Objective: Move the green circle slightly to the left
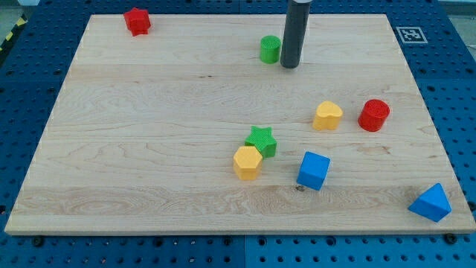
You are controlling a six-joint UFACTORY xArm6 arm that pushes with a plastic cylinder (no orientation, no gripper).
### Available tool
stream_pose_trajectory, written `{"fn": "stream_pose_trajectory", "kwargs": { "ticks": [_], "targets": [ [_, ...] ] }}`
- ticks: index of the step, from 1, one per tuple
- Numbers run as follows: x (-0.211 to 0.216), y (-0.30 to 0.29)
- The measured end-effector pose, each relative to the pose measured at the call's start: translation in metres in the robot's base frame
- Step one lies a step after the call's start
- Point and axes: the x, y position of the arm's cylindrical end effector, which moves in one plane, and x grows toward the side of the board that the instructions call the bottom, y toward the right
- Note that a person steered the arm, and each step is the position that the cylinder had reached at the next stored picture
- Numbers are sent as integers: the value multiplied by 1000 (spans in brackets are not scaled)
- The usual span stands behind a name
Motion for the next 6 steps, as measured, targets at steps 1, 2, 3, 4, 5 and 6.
{"fn": "stream_pose_trajectory", "kwargs": {
  "ticks": [1, 2, 3, 4, 5, 6],
  "targets": [
    [-12, -1],
    [-29, -10],
    [-23, -11],
    [-20, -15],
    [-27, -30],
    [-38, -48]
  ]
}}
